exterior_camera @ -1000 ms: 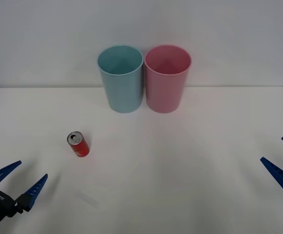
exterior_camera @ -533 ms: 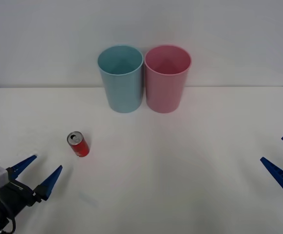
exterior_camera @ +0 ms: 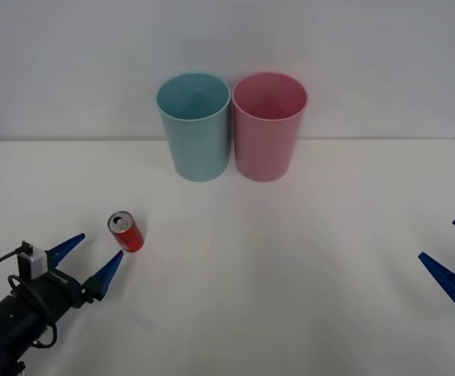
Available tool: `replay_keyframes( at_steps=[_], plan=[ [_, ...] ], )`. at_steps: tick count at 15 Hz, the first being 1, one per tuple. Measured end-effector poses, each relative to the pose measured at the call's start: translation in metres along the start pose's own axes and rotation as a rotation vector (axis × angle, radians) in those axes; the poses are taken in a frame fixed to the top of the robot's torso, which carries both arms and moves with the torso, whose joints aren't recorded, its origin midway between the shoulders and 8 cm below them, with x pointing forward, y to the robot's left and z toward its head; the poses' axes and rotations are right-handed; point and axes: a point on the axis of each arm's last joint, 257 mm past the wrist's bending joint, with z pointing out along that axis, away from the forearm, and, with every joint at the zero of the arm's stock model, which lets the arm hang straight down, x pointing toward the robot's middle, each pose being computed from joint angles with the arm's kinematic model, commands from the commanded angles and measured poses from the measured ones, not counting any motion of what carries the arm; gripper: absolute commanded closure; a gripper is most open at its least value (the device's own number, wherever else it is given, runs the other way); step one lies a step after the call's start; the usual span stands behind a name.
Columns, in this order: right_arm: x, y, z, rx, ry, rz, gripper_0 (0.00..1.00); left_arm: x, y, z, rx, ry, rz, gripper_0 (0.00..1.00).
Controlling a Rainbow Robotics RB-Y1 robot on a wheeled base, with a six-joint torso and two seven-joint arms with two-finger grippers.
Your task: Grasp the object on the table and drop it into the matching bin: aluminum can to the light blue bin, PET bottle to the pink bin.
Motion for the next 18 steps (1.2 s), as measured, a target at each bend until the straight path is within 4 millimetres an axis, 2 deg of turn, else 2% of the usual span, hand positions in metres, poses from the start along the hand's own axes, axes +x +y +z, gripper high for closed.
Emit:
replay_keyframes(
  at_steps=[7,14,15,16,18],
  plan=[
    [0.000,0.000,0.000,0.000,0.000,0.000,0.00,0.002,-0.011,0.044,-0.004,0.004,-0.004,0.00],
    [0.000,0.000,0.000,0.000,0.000,0.000,0.00,0.003,-0.019,0.074,-0.011,0.001,-0.005,0.00],
    [0.000,0.000,0.000,0.000,0.000,0.000,0.00,0.003,-0.020,0.075,-0.010,0.001,-0.005,0.11],
    [0.000,0.000,0.000,0.000,0.000,0.000,0.00,0.003,-0.020,0.075,-0.009,0.001,-0.003,0.67],
    [0.000,0.000,0.000,0.000,0.000,0.000,0.00,0.003,-0.020,0.075,-0.008,0.001,0.001,0.96]
  ],
)
